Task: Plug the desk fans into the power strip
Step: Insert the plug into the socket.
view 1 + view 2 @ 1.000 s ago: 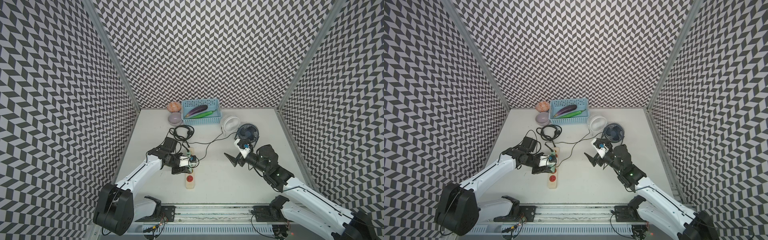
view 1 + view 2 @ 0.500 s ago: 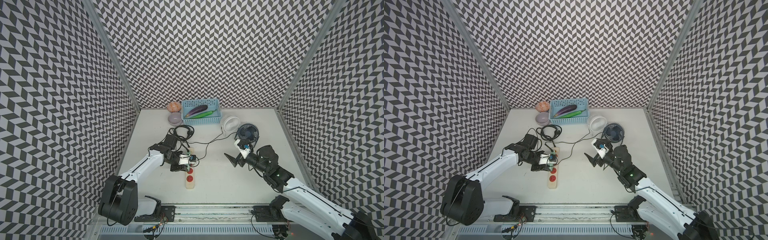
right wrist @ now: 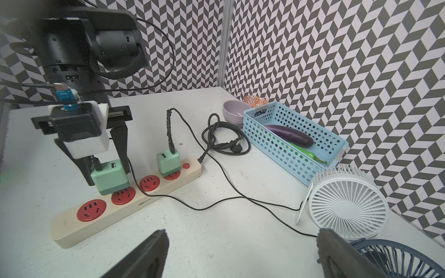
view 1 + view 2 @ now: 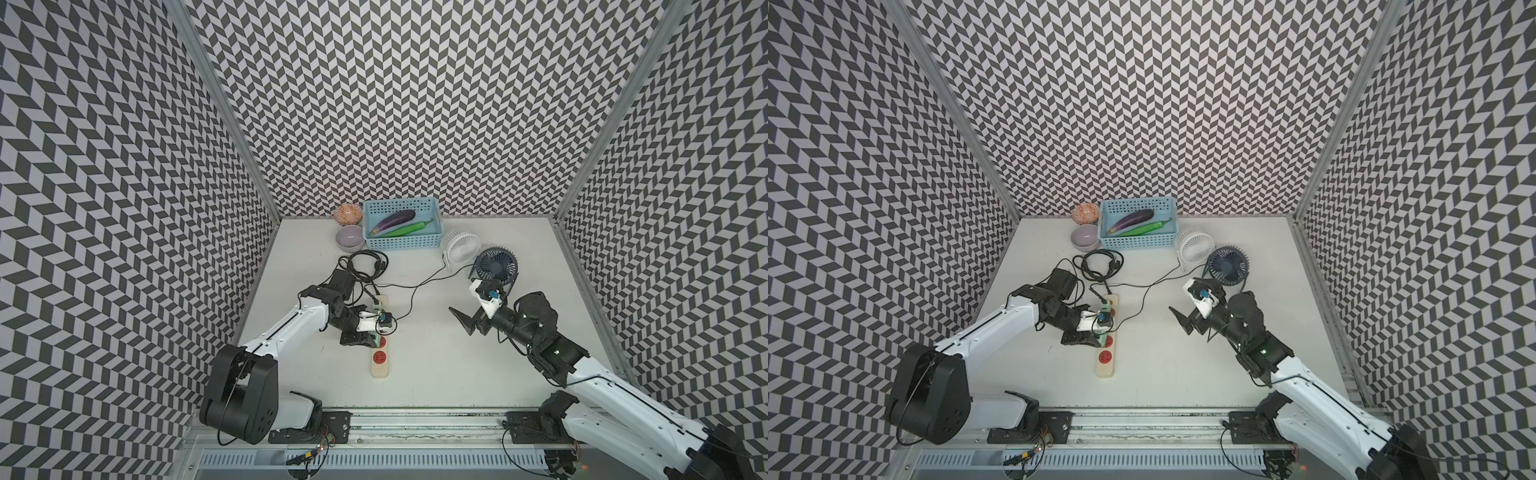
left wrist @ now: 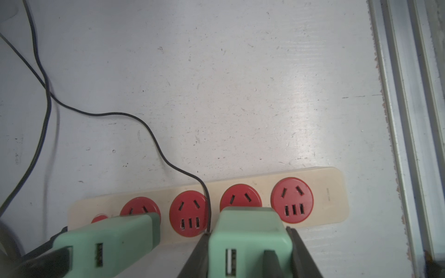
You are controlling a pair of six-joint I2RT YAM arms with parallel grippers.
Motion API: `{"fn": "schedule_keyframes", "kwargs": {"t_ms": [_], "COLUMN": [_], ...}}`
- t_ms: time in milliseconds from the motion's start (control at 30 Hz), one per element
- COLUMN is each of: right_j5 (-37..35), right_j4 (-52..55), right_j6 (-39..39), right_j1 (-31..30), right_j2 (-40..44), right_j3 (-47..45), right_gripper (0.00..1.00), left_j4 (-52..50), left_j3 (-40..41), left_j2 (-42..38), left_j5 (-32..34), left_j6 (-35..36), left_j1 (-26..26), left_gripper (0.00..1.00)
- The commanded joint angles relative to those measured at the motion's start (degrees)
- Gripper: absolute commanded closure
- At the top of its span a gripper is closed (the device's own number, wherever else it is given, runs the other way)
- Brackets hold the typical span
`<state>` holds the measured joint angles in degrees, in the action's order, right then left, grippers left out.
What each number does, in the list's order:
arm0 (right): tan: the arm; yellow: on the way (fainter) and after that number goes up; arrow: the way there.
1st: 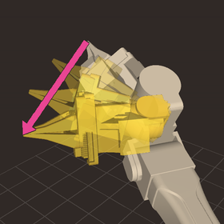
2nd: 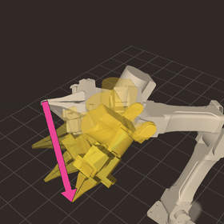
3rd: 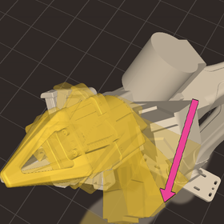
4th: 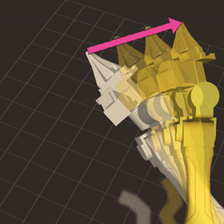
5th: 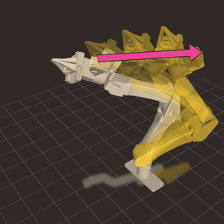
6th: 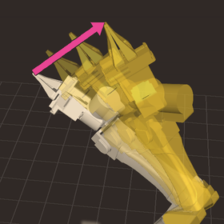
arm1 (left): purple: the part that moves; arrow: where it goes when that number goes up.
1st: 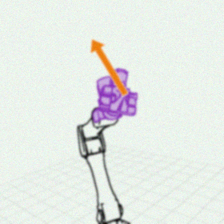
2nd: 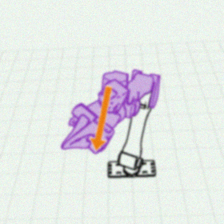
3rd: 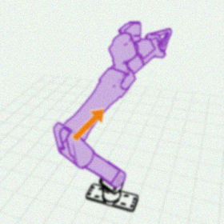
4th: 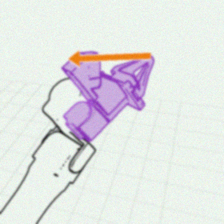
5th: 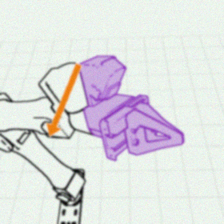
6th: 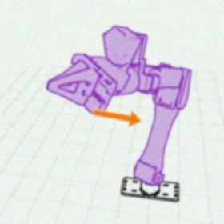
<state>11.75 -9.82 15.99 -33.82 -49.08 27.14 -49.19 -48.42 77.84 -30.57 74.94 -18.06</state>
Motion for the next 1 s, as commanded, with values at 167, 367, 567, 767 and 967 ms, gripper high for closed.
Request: {"fn": "schedule_keyframes", "kwargs": {"t_ms": [167,367,567,767,967], "right_j5": [-0.1,-0.1,0.1,-0.2,0.3], "right_j4": [-3.4,-3.7,-3.5,-3.2,-2.7], "right_j6": [-0.2,-0.1,0.0,0.2,0.2], "right_j1": [0.3,0.3,0.3,0.3,0.3], "right_j2": [0.7,0.8,0.5,0.7,-0.2], "right_j3": [-0.2,-0.5,-0.4,-0.6,0.1], "right_gripper": [0.0,0.01,0.0,0.0,0.0], "left_j4": [4.3,5.0,1.9,-1.1,-2.1], "left_j3": [2.6,2.6,2.0,2.1,1.9], "left_j2": [-1.0,-0.9,0.3,0.8,1.3], "left_j5": [0.2,1.9,2.0,2.4,3.1], "left_j6": [-1.6,-0.4,1.2,2.0,1.9], "left_j1": [0.4,0.8,0.9,1.1,1.3], "left_gripper": [1.0,1.0,1.0,1.0,1.0]}}
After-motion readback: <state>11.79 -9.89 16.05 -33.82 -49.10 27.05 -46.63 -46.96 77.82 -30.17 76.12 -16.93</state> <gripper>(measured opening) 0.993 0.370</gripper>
